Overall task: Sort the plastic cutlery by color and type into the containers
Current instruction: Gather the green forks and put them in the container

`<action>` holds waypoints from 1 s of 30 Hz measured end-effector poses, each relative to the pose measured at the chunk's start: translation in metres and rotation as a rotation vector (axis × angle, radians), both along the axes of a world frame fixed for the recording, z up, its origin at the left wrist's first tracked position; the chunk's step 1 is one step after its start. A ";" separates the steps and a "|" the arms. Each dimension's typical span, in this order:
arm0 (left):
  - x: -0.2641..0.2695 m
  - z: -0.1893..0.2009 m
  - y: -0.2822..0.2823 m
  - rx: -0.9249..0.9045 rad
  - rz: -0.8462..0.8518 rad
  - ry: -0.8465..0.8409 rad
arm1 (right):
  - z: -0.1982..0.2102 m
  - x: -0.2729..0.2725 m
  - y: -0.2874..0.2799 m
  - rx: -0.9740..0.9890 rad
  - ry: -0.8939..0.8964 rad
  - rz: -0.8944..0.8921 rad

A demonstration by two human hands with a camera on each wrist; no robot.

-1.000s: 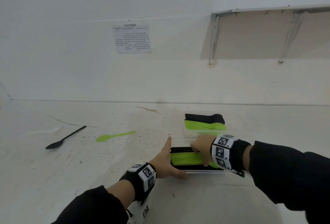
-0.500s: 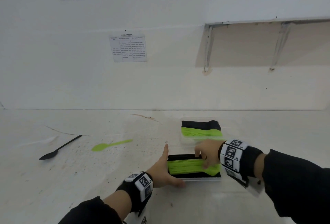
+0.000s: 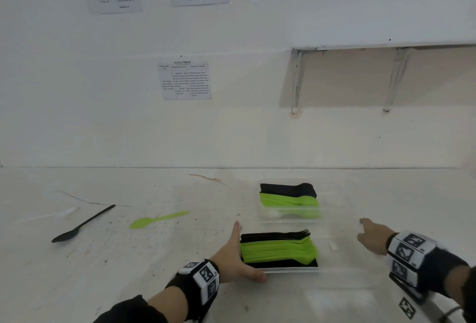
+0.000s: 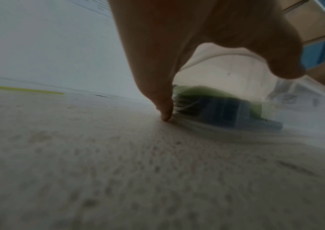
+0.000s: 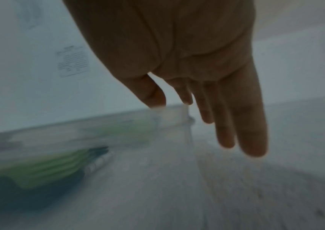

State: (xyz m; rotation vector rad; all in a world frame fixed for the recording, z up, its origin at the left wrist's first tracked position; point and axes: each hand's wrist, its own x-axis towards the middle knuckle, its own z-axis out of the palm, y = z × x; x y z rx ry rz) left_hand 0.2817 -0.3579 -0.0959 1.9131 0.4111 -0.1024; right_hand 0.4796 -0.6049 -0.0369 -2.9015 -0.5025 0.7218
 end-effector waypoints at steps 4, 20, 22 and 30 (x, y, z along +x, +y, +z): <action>-0.002 0.002 -0.002 -0.010 0.013 -0.009 | -0.010 -0.011 -0.003 0.093 0.045 -0.058; -0.059 0.015 0.067 0.045 0.086 0.009 | -0.020 -0.073 0.059 0.231 0.092 -0.026; -0.075 0.017 0.083 0.035 0.116 0.013 | -0.024 -0.084 0.079 0.241 0.112 -0.002; -0.117 0.019 0.127 0.019 0.151 0.040 | -0.031 -0.120 0.134 0.303 0.105 0.033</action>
